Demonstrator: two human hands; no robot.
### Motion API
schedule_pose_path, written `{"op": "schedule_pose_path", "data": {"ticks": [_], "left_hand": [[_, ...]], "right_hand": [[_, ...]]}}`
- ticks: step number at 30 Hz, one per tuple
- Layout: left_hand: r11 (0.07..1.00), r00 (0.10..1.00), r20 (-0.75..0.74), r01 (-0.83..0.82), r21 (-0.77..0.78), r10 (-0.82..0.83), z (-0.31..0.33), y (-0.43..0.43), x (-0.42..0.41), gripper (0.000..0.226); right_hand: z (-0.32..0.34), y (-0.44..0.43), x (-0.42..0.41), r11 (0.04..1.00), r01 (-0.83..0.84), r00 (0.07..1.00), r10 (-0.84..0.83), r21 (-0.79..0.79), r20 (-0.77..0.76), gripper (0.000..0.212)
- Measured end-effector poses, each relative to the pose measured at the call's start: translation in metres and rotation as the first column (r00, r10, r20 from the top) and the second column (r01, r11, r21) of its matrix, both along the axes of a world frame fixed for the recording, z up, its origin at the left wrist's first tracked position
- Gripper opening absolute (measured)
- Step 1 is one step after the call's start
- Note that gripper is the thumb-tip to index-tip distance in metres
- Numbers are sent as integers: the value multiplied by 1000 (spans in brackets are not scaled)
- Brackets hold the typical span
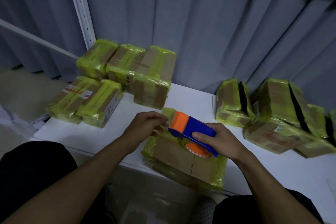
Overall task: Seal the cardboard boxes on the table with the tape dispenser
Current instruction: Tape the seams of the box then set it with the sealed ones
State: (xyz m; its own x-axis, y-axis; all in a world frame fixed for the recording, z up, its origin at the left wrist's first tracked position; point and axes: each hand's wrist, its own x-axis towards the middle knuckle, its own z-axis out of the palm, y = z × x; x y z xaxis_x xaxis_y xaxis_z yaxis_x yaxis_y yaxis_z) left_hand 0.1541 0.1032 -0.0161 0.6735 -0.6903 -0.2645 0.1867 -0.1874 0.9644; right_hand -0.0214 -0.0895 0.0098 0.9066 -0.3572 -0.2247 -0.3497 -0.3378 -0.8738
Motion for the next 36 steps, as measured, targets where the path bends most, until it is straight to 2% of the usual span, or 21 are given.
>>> {"op": "schedule_pose_path", "data": {"ticks": [2, 6, 9, 13, 18, 25, 30, 36], "left_hand": [[1000, 998, -69, 12, -10, -12, 1, -2, -2, 17], [999, 993, -108, 43, -8, -44, -4, -6, -4, 16], [998, 994, -95, 55, 6, -54, -2, -6, -3, 20], [985, 984, -107, 154, 82, -145, 4, -5, -6, 21], [990, 994, -27, 105, 95, -103, 5, -5, -3, 17], [994, 999, 11, 41, 103, -43, 15, -2, 15, 15], [991, 998, 12, -63, 118, 62, 18, 10, 34, 12], [978, 990, 21, -144, 151, 143, 12, 31, 63, 15]], "right_hand": [[-1, -2, -2, 1000, -10, 1000, 10, 9, 4, 35], [-2, -2, -3, 1000, -13, 1000, 13, 16, 6, 35], [-3, -4, -4, 1000, -18, 1000, 18, 12, 8, 37], [-4, -4, -5, 1000, -7, 1000, 7, 18, 12, 41], [-3, -4, -5, 1000, -21, 1000, 21, -2, 6, 32], [2, 1, 3, 996, -25, 1000, 24, -86, -21, 45], [8, 6, 9, 992, -24, 999, 20, -123, -33, 33], [23, 4, 9, 983, -14, 995, -4, -181, -98, 41]]}}
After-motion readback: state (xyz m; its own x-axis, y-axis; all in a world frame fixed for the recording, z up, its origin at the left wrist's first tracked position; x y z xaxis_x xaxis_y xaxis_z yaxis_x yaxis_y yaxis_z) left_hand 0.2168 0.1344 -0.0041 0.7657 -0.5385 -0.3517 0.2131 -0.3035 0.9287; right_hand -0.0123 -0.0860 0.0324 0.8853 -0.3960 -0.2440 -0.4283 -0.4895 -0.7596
